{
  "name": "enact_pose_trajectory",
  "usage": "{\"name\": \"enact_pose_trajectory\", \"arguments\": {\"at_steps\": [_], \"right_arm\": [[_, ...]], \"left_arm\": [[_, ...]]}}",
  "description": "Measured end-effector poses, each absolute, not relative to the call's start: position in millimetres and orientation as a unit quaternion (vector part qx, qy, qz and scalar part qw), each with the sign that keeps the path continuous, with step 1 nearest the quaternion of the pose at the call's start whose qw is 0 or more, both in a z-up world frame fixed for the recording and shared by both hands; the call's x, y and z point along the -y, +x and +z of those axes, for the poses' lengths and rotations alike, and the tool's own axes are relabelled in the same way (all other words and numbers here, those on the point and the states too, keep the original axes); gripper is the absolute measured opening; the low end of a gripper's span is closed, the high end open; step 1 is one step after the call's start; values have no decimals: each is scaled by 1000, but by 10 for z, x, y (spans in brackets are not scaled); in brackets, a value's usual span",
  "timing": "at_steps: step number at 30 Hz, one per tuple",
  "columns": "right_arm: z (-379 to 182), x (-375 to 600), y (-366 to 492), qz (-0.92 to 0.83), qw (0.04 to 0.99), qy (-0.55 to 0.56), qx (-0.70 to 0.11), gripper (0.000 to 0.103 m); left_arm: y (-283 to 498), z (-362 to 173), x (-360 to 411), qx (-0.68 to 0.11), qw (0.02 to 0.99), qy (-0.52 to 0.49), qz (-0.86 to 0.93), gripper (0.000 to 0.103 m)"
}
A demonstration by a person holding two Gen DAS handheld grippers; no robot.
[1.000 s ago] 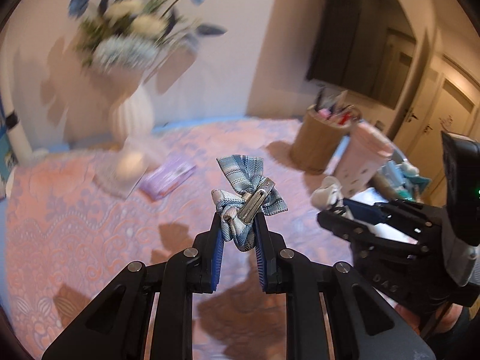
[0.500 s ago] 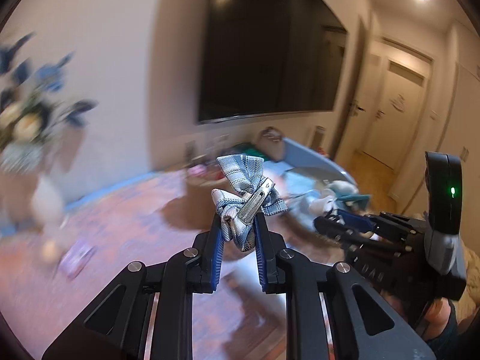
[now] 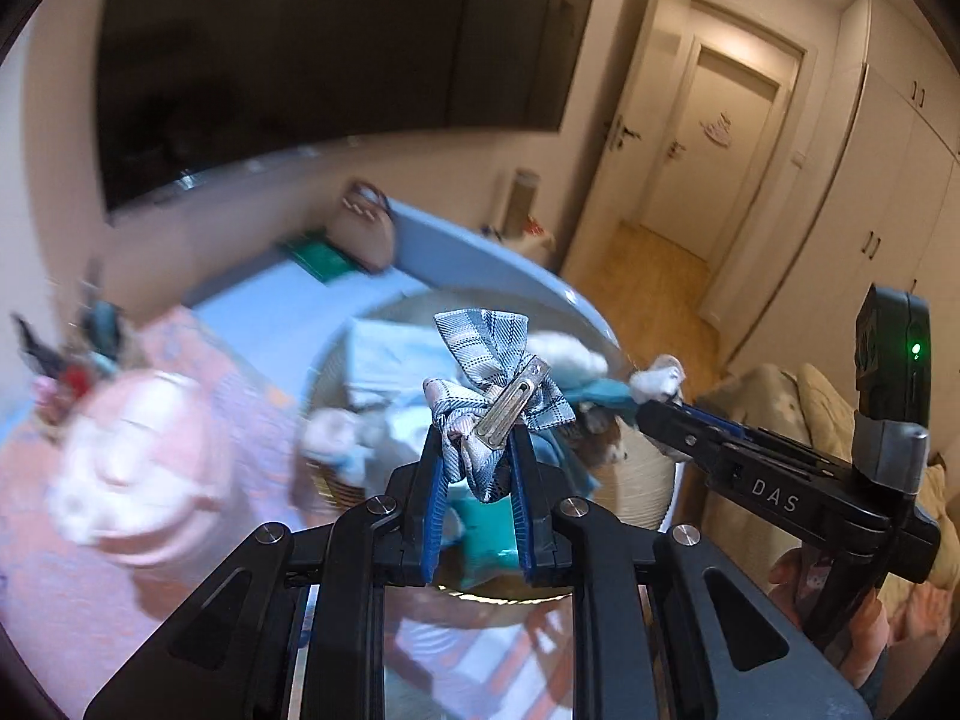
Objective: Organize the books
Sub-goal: 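Carry the hair bow and shoe plush over the amber bowl, then open both tools to drop the bow and plush into the bowl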
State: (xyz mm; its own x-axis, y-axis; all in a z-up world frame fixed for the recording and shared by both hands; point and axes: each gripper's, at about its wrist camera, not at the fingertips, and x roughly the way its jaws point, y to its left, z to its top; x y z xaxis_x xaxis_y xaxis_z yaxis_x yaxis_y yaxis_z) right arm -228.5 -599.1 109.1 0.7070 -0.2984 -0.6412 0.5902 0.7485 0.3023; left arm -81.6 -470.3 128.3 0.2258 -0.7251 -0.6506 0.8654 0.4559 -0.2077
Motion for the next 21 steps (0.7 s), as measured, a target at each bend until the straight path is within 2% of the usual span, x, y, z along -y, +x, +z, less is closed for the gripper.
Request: {"name": "enact_pose_trajectory", "arguments": {"at_steps": [3,5,6,7,8,9,14,21], "right_arm": [[956,6080,-2270,-233,885,272,-299,27],[881,6111,-2270,-220,882,286,-302,29],[844,6135,-2266,-217,881,291,-303,38],[818,6145,-2257,-216,878,295,-308,48],[802,6150,-2253,-218,876,297,-311,65],[798,6149,-2271,-222,876,297,-308,65],[870,6163,-2385,-220,879,308,-290,65],[1114,5867,-2373,-201,894,285,-281,65]], "left_arm": [[-867,1117,4841,-367,758,119,-526,16],[-939,1013,4926,-373,741,141,-540,23],[-976,968,4952,-374,738,149,-541,35],[-1011,944,4963,-374,738,154,-541,41],[-1032,936,4953,-373,736,157,-543,45],[-1052,920,4957,-373,733,162,-545,48],[-1087,983,4840,-377,731,160,-546,48],[-1025,1296,4242,-361,747,113,-546,48]]}}
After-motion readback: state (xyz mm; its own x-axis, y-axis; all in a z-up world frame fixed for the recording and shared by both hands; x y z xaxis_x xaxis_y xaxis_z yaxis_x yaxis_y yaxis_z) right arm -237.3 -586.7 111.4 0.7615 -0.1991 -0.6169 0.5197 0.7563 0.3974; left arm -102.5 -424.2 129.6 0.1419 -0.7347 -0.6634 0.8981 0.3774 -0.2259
